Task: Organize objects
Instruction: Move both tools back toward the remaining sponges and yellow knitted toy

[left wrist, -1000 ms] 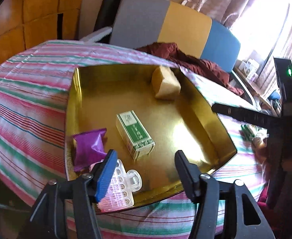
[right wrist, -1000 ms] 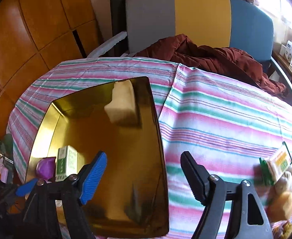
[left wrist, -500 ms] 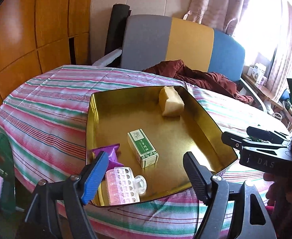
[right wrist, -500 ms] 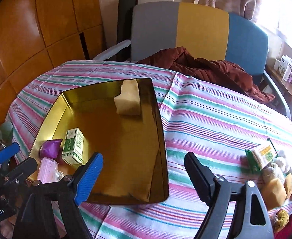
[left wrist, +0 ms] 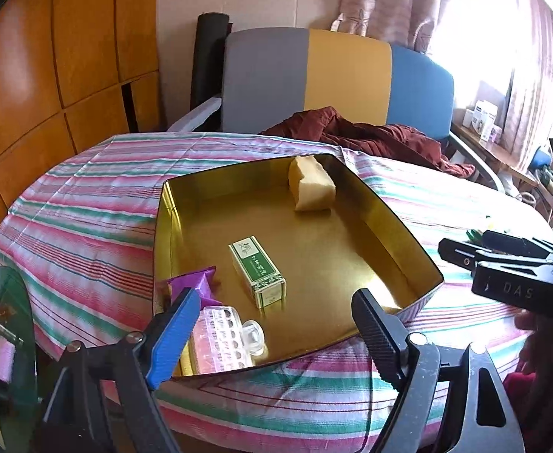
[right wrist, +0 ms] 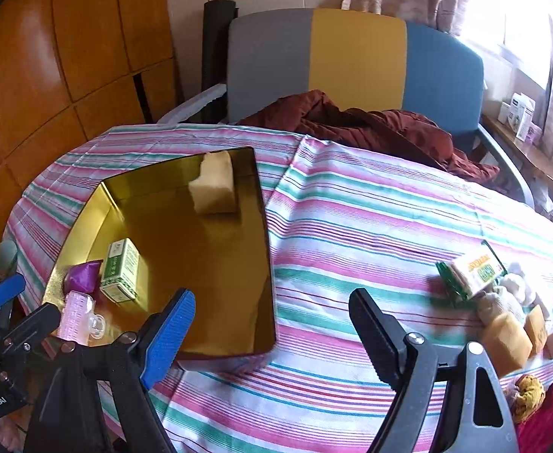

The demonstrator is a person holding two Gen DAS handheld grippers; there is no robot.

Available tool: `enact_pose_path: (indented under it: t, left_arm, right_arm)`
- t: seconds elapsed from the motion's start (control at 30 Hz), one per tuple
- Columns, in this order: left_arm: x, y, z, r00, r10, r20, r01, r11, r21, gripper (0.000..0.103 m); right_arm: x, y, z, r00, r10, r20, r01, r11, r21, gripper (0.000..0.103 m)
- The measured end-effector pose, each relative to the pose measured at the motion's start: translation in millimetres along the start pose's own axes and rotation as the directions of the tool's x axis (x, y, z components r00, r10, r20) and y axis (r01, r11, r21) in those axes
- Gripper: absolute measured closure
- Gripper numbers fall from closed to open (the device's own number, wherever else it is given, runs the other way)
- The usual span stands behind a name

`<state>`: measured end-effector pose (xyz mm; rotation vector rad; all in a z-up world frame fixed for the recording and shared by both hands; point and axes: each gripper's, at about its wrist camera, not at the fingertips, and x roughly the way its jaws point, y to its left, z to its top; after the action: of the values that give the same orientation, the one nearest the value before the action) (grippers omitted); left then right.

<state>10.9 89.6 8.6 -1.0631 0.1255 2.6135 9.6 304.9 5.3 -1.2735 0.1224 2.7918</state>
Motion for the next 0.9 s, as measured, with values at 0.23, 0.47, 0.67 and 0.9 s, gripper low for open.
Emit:
enact_pose_path:
  t: [0.23,0.47,0.67,0.9]
  left_arm:
    - [4.3,-12.3,-3.4,0.999,-0.034,-0.026,0.035,0.999,0.032,0.018]
    - [10.9,-19.6,-4.7,0.996,-0.070,-0.049,0.072,0.997,0.041,0.018]
    - [17.3,-32.0,-1.4,0.992,-0.107,-0.063,0.111,0.992,0.064,0.018]
    - [25.7,-57.1,3.5,0.984,-0.156,-0.086,0.165,0.980,0.109,0.018]
  right_arm:
    - [-1.1,-35.7,-12.4,0.998,-0.059,-0.023,0.061,0.996,0.070,0.018]
    - [-4.1,-77.6,-28.2,0.990,-0.127,-0.067,0.135,0.982,0.129,0.018]
    - [-26.9,-138.2,-38.1,0.977,-0.197,-0.080,0.211,0.948,0.237,0.018]
    - [-67.4,-229.0,-56.6,0.944,-0.312,-0.105,0.325,0.841,0.432,0.018]
